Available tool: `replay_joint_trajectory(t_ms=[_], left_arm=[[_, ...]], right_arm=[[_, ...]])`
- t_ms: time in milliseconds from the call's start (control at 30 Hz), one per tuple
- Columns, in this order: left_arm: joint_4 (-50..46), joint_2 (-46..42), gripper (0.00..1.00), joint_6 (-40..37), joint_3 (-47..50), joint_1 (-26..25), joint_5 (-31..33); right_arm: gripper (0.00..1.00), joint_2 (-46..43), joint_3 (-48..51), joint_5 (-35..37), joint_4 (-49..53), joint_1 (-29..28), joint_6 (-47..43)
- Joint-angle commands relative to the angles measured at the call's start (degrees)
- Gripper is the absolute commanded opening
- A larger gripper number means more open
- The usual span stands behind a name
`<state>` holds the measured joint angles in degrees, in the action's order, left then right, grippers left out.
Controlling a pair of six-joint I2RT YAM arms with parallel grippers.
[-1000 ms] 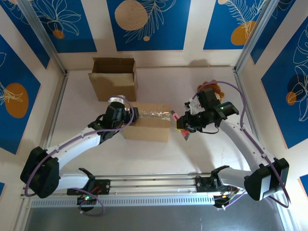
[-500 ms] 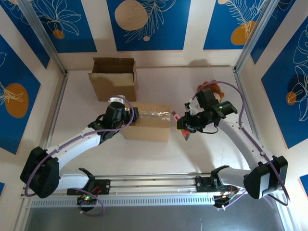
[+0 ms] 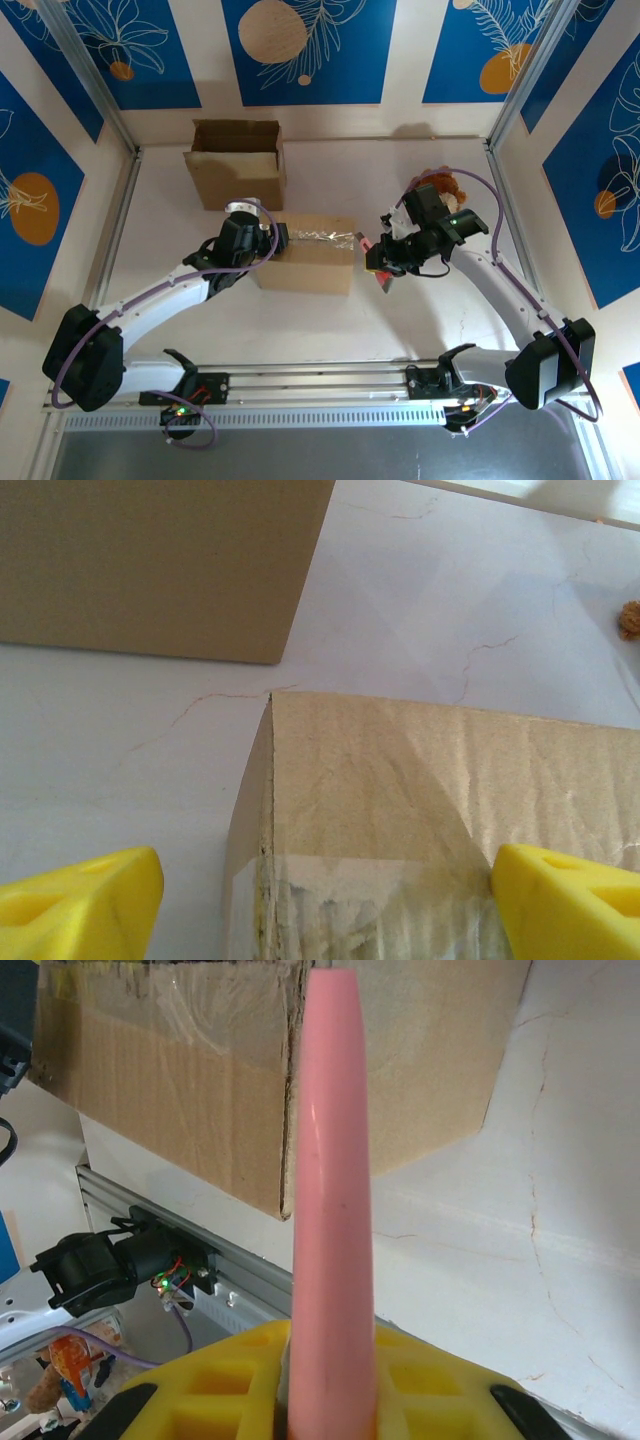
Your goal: Unpack the express box
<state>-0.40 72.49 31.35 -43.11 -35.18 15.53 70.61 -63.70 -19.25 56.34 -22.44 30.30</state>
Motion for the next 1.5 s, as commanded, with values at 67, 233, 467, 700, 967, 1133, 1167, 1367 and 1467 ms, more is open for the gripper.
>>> replay_joint_trajectory(t_ms=[67,233,467,700,967,1133,1167,1367,1467], left_arm=[[-6.0,2.6,0.85,-0.6,2.33,-1.02,-0.07],[-5.97,2.58,0.85,-0.72,2.37,-1.03,0.03],[-6.01,2.69,0.85,-0.69,2.42,-1.0,0.08],[-6.01,2.85,0.85,-0.7,2.41,-1.03,0.23],[-6.03,3.62,0.84,-0.62,2.42,-1.0,0.62],[-6.18,4.75,0.83,-0.25,2.33,-0.94,0.91],[-6.21,4.91,0.82,-0.16,2.33,-0.93,0.99],[-6.77,5.65,0.82,0.2,2.24,-0.9,1.4],[-7.06,5.68,0.82,0.26,2.12,-0.91,1.61]], right_arm=[[0.0,-0.54,-2.56,1.03,1.32,-0.09,0.15],[0.0,0.27,-3.16,0.96,1.14,-0.25,0.02],[0.0,1.13,-3.36,1.02,0.84,-0.42,-0.16],[0.0,2.06,-3.45,0.92,0.44,-1.35,0.1],[0.0,0.68,-0.21,0.52,-0.15,-3.63,1.96],[0.0,-1.23,2.75,0.18,-0.86,-5.66,4.25],[0.0,-1.64,3.28,0.08,-0.99,-5.98,4.66],[0.0,-4.43,5.78,-0.18,-1.32,-7.65,7.07],[0.0,-5.54,6.93,-0.77,-2.16,-8.63,8.55]])
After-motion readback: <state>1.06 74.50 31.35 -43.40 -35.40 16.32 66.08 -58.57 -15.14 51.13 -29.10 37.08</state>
